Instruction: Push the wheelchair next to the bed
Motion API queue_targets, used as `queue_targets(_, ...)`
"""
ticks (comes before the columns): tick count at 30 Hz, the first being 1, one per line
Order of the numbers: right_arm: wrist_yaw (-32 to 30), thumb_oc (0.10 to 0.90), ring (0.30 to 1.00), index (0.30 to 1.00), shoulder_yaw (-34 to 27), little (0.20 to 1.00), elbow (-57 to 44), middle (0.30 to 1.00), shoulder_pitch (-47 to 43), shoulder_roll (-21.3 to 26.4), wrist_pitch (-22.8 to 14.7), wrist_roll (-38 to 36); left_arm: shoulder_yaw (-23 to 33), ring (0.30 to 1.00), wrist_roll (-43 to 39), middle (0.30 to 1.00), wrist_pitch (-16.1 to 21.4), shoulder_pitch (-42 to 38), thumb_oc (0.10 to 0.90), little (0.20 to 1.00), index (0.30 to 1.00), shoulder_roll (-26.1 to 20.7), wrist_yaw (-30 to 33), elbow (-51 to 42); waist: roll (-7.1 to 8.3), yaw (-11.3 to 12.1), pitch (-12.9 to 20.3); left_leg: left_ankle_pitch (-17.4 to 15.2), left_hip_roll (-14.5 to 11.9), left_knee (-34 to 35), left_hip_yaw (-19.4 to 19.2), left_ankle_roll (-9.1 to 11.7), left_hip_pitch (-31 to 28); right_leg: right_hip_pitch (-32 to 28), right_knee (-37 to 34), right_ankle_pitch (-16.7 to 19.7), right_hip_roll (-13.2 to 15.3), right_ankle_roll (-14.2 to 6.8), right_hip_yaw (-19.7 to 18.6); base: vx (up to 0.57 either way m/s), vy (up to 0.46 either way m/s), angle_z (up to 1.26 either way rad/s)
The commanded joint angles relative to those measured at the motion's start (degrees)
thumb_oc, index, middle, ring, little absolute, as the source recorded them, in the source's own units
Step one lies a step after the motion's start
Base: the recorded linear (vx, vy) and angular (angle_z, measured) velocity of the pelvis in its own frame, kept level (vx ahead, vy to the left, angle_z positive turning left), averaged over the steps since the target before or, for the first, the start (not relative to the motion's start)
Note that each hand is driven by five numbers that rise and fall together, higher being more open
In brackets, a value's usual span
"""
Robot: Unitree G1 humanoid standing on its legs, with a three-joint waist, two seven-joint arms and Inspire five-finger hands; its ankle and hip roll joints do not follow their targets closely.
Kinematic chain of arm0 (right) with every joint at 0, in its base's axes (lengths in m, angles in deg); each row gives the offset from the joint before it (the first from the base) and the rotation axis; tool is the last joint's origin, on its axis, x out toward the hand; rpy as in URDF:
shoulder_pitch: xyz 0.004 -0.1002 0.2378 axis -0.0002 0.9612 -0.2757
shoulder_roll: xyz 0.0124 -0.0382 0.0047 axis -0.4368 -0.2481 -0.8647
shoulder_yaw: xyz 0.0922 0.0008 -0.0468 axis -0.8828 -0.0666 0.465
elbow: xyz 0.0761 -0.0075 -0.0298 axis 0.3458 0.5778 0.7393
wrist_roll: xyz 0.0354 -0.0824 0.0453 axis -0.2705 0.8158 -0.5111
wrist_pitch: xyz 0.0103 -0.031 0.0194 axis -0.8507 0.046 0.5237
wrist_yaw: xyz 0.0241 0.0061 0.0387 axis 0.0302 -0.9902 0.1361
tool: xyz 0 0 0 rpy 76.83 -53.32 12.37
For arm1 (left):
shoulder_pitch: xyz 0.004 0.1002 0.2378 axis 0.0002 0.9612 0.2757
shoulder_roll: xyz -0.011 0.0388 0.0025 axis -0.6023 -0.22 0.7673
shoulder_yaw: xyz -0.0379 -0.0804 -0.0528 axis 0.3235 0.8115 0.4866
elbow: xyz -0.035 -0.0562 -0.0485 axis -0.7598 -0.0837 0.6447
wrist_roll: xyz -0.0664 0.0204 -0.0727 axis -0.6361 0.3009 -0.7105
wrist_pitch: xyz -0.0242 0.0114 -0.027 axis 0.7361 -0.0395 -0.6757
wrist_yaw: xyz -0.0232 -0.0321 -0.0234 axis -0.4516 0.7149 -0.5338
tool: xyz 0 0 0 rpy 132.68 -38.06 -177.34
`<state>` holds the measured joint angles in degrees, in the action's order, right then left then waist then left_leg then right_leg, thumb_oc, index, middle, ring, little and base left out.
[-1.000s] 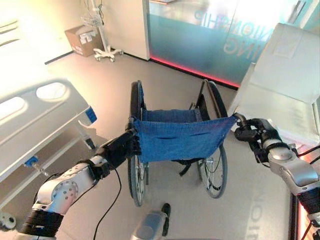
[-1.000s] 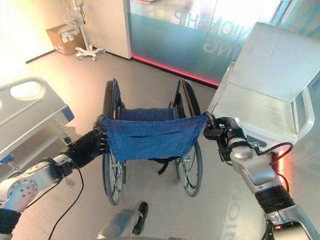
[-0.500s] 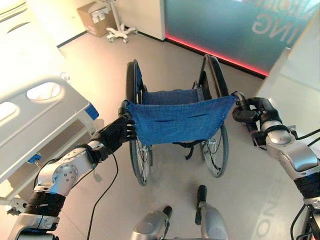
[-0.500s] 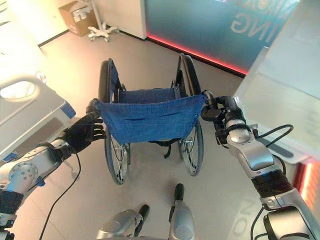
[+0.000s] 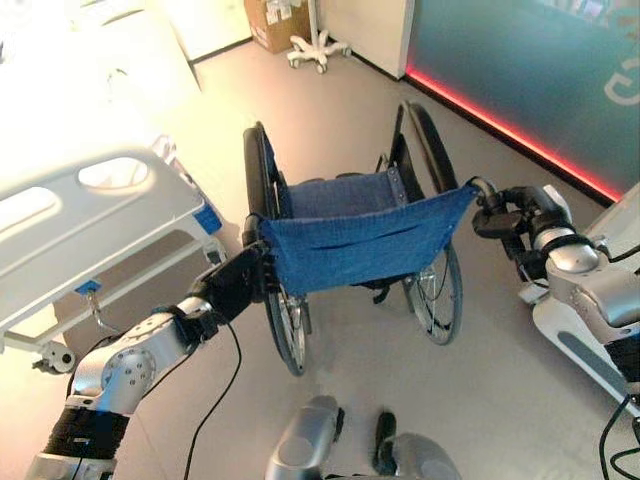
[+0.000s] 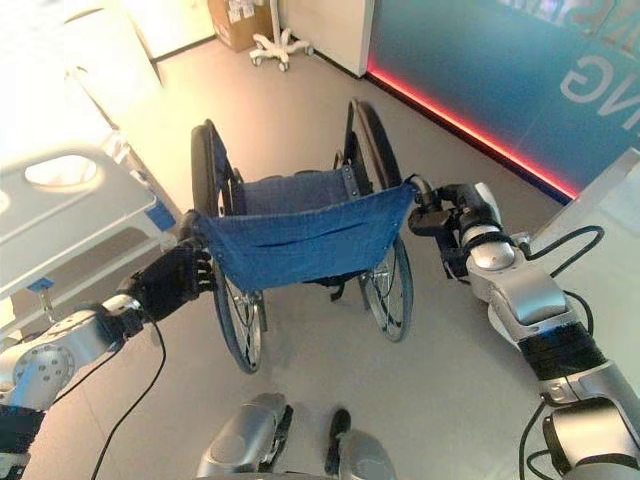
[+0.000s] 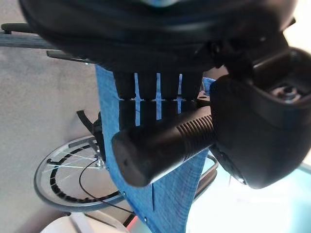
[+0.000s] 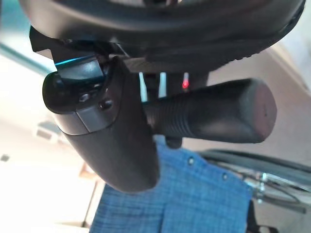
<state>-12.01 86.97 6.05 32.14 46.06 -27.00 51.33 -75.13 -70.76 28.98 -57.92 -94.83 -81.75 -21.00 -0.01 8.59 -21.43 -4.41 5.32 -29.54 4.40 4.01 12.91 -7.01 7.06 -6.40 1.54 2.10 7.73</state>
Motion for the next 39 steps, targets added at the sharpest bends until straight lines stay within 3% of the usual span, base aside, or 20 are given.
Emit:
queue_targets(1, 5.8, 0.400, 0.300, 0.300, 1.8, 0.300, -8.7, 0.300, -8.8, -1.8, -8.5, -2.4, 6.7, 0.300, 2.1, 0.300, 8.8, -3.6, 0.400, 0.300, 0.300, -2.9, 2.1, 0.3, 2.05, 1.4, 6.0, 12.9, -0.8, 8.9, -2.1, -1.5, -1.0, -0.2, -1.6, 6.2, -4.1, -3.7, -1.8, 0.66, -0.062, 0.00)
queue_targets(2, 5.5, 0.400, 0.300, 0.300, 2.6, 0.300, -7.5, 0.300, -7.9, -2.9, -10.2, -1.7, 5.5, 0.300, 3.9, 0.300, 10.4, -2.9, 0.400, 0.300, 0.300, -1.6, 2.4, 0.3, 0.77, 2.7, 5.7, 19.1, -2.9, 19.9, -4.0, 0.3, 1.5, -3.1, -1.7, 4.1, -6.6, -2.6, -1.2, 0.56, -0.032, 0.16)
queue_targets(4, 6.5, 0.400, 0.300, 0.300, 2.3, 0.300, -7.1, 0.300, -6.1, -3.6, -11.7, -0.3, 5.1, 0.300, 4.4, 0.300, 11.5, -2.4, 0.400, 0.300, 0.300, -1.0, 3.3, -0.3, 0.20, 3.7, 5.2, 20.5, -3.5, 27.2, -6.0, 1.0, 2.9, -6.1, -0.5, 1.3, -7.9, -2.2, -1.4, 0.67, -0.014, 0.04)
queue_targets(6, 6.7, 0.400, 0.300, 0.300, 2.1, 0.300, -7.1, 0.300, -5.2, -3.9, -12.3, 0.2, 5.1, 0.300, 4.4, 0.300, 11.4, -2.5, 0.400, 0.300, 0.300, -1.0, 3.6, -0.6, 0.16, 4.1, 5.1, 20.4, -3.2, 28.2, -6.4, 1.0, 3.0, -7.1, 0.5, -0.3, -8.0, -2.0, -1.4, 0.46, 0.006, -0.29)
queue_targets(8, 7.3, 0.400, 0.300, 0.300, 2.4, 0.300, -6.1, 0.300, -4.8, -5.8, -14.0, 1.4, 6.5, 0.300, 3.8, 0.300, 10.7, -3.7, 0.400, 0.300, 0.300, -2.1, 3.5, 0.0, 0.42, 5.5, 6.8, 16.1, -2.0, 26.6, -5.5, -1.3, 1.8, -8.2, 5.6, -5.2, -7.4, -2.9, -1.4, 0.56, 0.025, -0.23)
queue_targets(11, 8.1, 0.400, 0.300, 0.300, 2.5, 0.300, -5.4, 0.300, -4.4, -7.1, -14.3, 1.8, 7.0, 0.300, 3.8, 0.300, 9.6, -5.2, 0.400, 0.300, 0.300, -2.9, 3.3, 1.3, 1.73, 6.8, 8.6, 13.7, -0.5, 21.9, -5.3, -3.2, 1.5, -9.8, 10.4, -5.6, -6.3, -4.6, -0.8, 0.47, 0.029, -0.29)
queue_targets(12, 8.4, 0.400, 0.300, 0.300, 3.0, 0.300, -4.8, 0.300, -4.3, -7.6, -15.1, 2.0, 7.2, 0.300, 4.4, 0.300, 9.0, -5.8, 0.400, 0.300, 0.300, -3.2, 2.7, 2.3, 2.74, 7.5, 9.5, 12.4, 0.5, 21.3, -5.3, -4.6, 0.9, -10.0, 13.7, -3.5, -5.4, -6.1, 0.0, 0.51, 0.101, -0.17)
queue_targets(13, 8.2, 0.400, 0.300, 0.300, 4.2, 0.300, -4.7, 0.300, -4.6, -8.3, -15.5, 2.3, 7.1, 0.300, 5.7, 0.300, 9.2, -6.8, 0.400, 0.300, 0.300, -3.8, 1.1, 4.2, 3.61, 8.2, 10.4, 11.0, 2.1, 21.4, -4.6, -6.9, -1.2, -7.8, 26.1, 5.4, -3.9, -10.9, 1.0, 0.48, 0.106, -0.13)
queue_targets(14, 8.3, 0.400, 0.300, 0.300, 4.3, 0.300, -4.7, 0.300, -4.6, -8.3, -15.6, 2.3, 7.1, 0.300, 5.8, 0.300, 9.3, -6.9, 0.400, 0.300, 0.300, -3.9, 1.0, 4.3, 3.47, 8.3, 10.7, 11.0, 2.0, 21.5, -4.3, -6.9, -1.3, -7.3, 26.4, 6.2, -4.1, -11.1, 0.9, 0.52, 0.138, -0.14)
queue_targets(15, 7.9, 0.400, 0.300, 0.300, 5.0, 0.300, -5.5, 0.300, -5.2, -8.3, -15.3, 1.4, 7.4, 0.300, 4.7, 0.300, 9.2, -7.6, 0.400, 0.300, 0.300, -5.3, 1.0, 4.5, 3.38, 8.6, 11.5, 10.0, 2.5, 21.2, -3.1, -7.8, -2.8, -4.9, 33.8, 12.4, -4.1, -13.7, 0.1, 0.39, 0.083, 0.07)
queue_targets(17, 6.7, 0.400, 0.300, 0.300, 6.3, 0.300, -6.3, 0.300, -6.7, -8.6, -14.3, 0.4, 7.2, 0.300, 2.5, 0.300, 9.3, -8.8, 0.400, 0.300, 0.300, -7.0, 1.4, 4.9, 3.23, 7.8, 11.6, 8.4, 3.1, 20.4, -2.4, -8.4, -4.3, -0.6, 35.5, 13.3, -2.7, -13.1, -0.6, 0.38, 0.062, 0.08)
queue_targets(18, 6.7, 0.400, 0.300, 0.300, 6.3, 0.300, -6.3, 0.300, -6.7, -8.6, -14.3, 0.4, 7.2, 0.300, 2.5, 0.300, 9.3, -8.8, 0.400, 0.300, 0.300, -7.0, 1.4, 5.0, 3.05, 7.8, 11.8, 8.5, 2.9, 20.5, -2.4, -8.4, -4.1, -0.5, 35.3, 13.5, -3.0, -13.0, -0.6, 0.41, 0.032, -0.03)
queue_targets(19, 6.5, 0.400, 0.300, 0.300, 6.1, 0.300, -6.6, 0.300, -6.9, -8.5, -14.0, 1.3, 6.6, 0.300, 1.4, 0.300, 9.7, -9.8, 0.400, 0.300, 0.300, -8.4, 0.5, 5.9, 1.86, 6.8, 11.8, 8.0, 3.1, 19.8, -1.2, -8.6, -4.9, 2.3, 30.7, 8.4, -2.2, -10.7, -0.1, 0.39, -0.013, -0.05)
queue_targets(20, 6.2, 0.400, 0.300, 0.300, 5.9, 0.300, -6.5, 0.300, -7.1, -8.2, -14.2, 1.4, 6.4, 0.300, 1.0, 0.300, 10.0, -10.2, 0.400, 0.300, 0.300, -9.1, -0.3, 6.2, 2.21, 6.2, 11.2, 7.3, 4.1, 18.9, -0.4, -8.5, -5.3, 3.1, 25.6, 6.0, -1.1, -9.8, 0.0, 0.48, -0.044, 0.01)
queue_targets(22, 5.9, 0.400, 0.300, 0.300, 5.2, 0.300, -6.4, 0.300, -7.6, -7.5, -14.3, 1.3, 6.0, 0.300, 0.3, 0.300, 10.7, -10.8, 0.400, 0.300, 0.300, -9.7, -0.8, 6.4, 1.83, 5.5, 10.7, 6.6, 4.2, 17.9, 0.5, -8.1, -5.5, 4.1, 19.3, 4.2, -0.8, -8.4, 0.4, 0.23, -0.092, 0.30)
queue_targets(25, 6.5, 0.400, 0.300, 0.300, 4.0, 0.300, -4.2, 0.300, -9.2, -6.3, -15.9, 1.4, 4.5, 0.300, 0.0, 0.300, 12.1, -12.7, 0.400, 0.300, 0.300, -9.4, -0.3, 6.8, 1.81, 3.2, 8.2, 2.0, 4.7, 15.4, 2.9, -7.7, -9.2, 9.5, 5.8, 8.0, 3.0, -8.3, 0.1, 0.29, -0.190, 0.74)
queue_targets(29, 6.7, 0.400, 0.300, 0.300, 2.8, 0.300, -4.2, 0.300, -11.6, -4.1, -13.4, -0.7, 3.5, 0.300, 1.2, 0.300, 12.1, -12.5, 0.400, 0.300, 0.300, -8.2, 1.7, 4.4, 2.86, 0.5, 6.4, -5.9, 3.7, 12.8, 6.9, -7.2, -15.6, 16.0, -10.6, 17.6, 7.8, -12.3, -3.5, 0.47, -0.270, 0.75)
queue_targets(33, 6.9, 0.400, 0.300, 0.300, 1.5, 0.300, -5.5, 0.300, -12.0, -3.8, -10.3, -1.3, 5.5, 0.300, 3.1, 0.300, 12.3, -9.5, 0.400, 0.300, 0.300, -6.1, 1.5, 2.5, 4.23, 0.9, 6.7, -10.1, 1.7, 10.0, 9.0, -6.7, -18.5, 16.3, -9.2, 18.5, 8.8, -12.9, -3.3, 0.50, -0.317, 0.44)
queue_targets(37, 8.0, 0.400, 0.300, 0.300, 2.5, 0.300, -3.3, 0.300, -13.3, -4.0, -9.6, -0.9, 6.6, 0.300, 3.2, 0.300, 12.7, -8.4, 0.400, 0.300, 0.300, -4.7, 0.8, 2.7, 4.60, 0.8, 9.2, -6.3, -1.2, 8.5, 9.5, -4.8, -20.6, 15.6, -4.9, 16.3, 7.1, -12.2, -1.6, 0.45, -0.271, 0.75)
queue_targets(39, 10.5, 0.400, 0.300, 0.300, 3.6, 0.300, -3.1, 0.300, -13.2, -2.0, -8.7, -0.5, 7.8, 0.300, 1.5, 0.300, 12.1, -7.2, 0.400, 0.300, 0.300, -4.4, 2.1, 2.1, 4.11, -0.9, 12.0, 6.1, -5.5, 1.5, 6.0, -0.8, -21.7, 14.2, -3.0, 14.6, 5.4, -9.5, 0.8, 0.37, -0.188, 1.09)
